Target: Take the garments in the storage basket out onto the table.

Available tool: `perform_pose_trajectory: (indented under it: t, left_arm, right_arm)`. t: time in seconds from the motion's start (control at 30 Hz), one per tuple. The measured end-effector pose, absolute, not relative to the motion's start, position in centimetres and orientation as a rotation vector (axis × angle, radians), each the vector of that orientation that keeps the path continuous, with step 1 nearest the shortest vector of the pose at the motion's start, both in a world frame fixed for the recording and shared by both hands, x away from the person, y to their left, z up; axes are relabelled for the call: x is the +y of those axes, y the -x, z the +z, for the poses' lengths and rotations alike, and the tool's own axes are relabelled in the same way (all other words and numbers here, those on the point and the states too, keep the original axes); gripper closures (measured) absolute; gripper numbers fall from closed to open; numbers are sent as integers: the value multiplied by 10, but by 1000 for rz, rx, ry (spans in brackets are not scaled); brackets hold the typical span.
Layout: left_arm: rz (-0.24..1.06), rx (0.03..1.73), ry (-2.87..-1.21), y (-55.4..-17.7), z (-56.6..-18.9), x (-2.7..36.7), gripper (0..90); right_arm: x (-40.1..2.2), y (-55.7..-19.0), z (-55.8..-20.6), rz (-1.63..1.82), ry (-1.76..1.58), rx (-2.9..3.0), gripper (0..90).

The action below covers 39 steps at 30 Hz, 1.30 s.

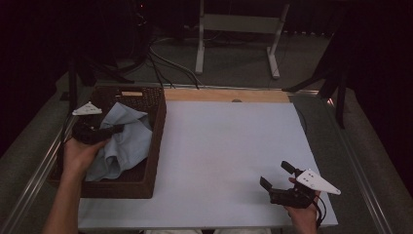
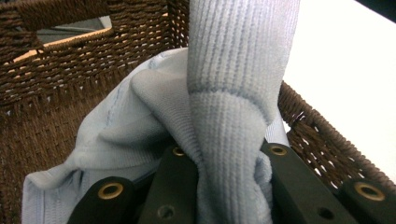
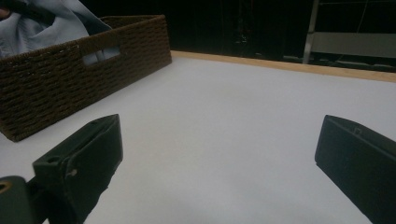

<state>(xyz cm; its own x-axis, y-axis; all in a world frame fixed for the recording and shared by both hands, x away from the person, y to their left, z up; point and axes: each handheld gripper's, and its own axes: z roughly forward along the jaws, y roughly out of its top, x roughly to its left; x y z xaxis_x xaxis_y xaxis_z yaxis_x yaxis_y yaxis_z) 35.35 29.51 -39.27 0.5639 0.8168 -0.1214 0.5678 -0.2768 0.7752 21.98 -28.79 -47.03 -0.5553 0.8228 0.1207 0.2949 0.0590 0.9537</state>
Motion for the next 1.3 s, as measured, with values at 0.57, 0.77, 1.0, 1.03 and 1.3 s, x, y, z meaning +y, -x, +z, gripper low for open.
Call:
perform_pose_trajectory:
  t: [0.57, 0.77, 1.0, 1.03, 1.3]
  left_arm:
    - [404, 1075, -1925, -351, -384, 294, 840]
    - [401, 1065, -1907, -350, -381, 294, 840]
    - [397, 1053, -1893, -350, -378, 294, 840]
    - [398, 1053, -1892, -350, -378, 294, 840]
    - [397, 1039, -1864, -349, -374, 294, 840]
  right_arm:
    - [-288, -219, -470, 1517, -1113, 1882, 12]
    - [-288, -219, -470, 1520, -1117, 1881, 12]
    - [-288, -220, -470, 1518, -1115, 1884, 12]
    - [-288, -220, -470, 1517, -1115, 1883, 12]
    - [-288, -220, -470, 1519, -1116, 1882, 12]
